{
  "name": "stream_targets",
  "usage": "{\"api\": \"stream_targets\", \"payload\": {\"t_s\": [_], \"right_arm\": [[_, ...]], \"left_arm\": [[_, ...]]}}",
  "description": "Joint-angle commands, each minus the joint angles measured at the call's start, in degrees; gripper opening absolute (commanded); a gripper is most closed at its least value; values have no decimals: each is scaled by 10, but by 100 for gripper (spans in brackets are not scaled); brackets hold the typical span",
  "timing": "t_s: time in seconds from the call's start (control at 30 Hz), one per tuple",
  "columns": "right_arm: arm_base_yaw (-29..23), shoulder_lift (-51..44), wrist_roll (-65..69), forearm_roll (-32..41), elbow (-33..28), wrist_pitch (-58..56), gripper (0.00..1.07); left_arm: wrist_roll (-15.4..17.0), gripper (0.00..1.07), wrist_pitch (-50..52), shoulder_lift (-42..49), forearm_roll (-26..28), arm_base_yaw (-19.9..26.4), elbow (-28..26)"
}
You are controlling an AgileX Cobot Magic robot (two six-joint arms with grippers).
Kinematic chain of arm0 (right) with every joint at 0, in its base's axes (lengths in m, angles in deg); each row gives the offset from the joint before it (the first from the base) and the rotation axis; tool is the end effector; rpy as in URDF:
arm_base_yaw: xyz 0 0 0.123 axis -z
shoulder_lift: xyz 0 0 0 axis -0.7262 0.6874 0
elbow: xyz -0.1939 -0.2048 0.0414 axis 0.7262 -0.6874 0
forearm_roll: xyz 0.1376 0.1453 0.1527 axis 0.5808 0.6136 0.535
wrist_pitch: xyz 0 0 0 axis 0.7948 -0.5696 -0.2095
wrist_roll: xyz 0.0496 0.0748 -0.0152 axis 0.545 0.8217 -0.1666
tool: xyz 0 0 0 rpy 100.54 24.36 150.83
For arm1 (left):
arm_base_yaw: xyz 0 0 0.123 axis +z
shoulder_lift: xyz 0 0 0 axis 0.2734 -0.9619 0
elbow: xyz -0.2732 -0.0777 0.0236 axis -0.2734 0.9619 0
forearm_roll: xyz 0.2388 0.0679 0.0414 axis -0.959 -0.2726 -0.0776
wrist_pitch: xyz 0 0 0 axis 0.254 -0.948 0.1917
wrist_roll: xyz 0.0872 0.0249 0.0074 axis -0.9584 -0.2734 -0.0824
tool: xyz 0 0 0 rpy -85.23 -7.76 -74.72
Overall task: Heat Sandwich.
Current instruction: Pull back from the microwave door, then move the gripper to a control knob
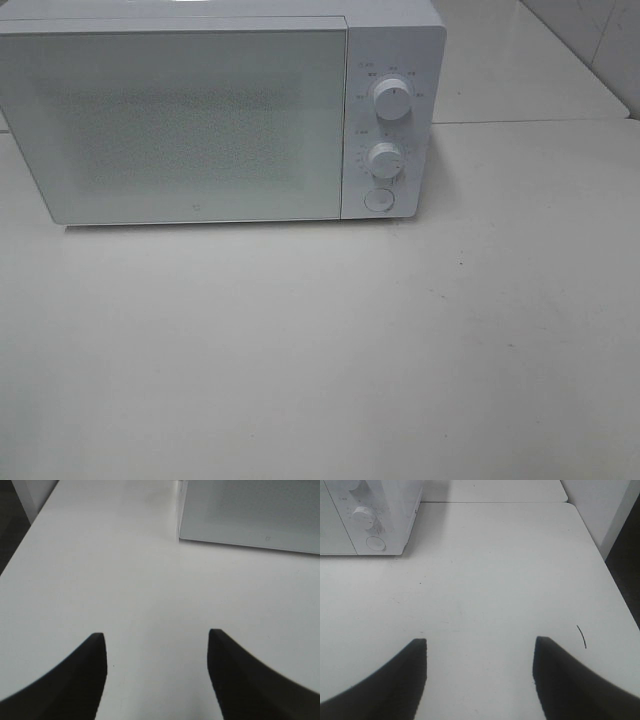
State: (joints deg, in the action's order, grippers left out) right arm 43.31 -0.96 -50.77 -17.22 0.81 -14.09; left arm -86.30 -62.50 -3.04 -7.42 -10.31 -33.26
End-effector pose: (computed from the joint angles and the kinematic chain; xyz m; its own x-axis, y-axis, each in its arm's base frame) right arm -0.0034 -0.0040 0.2830 -0.3890 -0.0103 -0.9212 -0.0137 0.9999 -0.0055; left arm -0.0076 -0.0059 0.2803 -0.4575 -0.0814 -0.8855 -0.0636 0.9962 -0.0588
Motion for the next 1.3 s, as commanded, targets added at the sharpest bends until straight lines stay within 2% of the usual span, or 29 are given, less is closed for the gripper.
{"api": "stream_targets", "payload": {"t_s": [0.03,0.33,0.6,1.3], "right_arm": [[4,-14,-6,1,-1,-1,61],[4,-14,-6,1,-1,-1,61],[4,-14,-6,1,-1,-1,61],[4,-14,-6,1,-1,-1,61]], "left_arm": [[-12,58,9,17,1,1,2],[-12,58,10,17,-1,1,2],[-10,58,10,17,-3,-36,2],[-10,58,10,16,-3,-35,2]]}}
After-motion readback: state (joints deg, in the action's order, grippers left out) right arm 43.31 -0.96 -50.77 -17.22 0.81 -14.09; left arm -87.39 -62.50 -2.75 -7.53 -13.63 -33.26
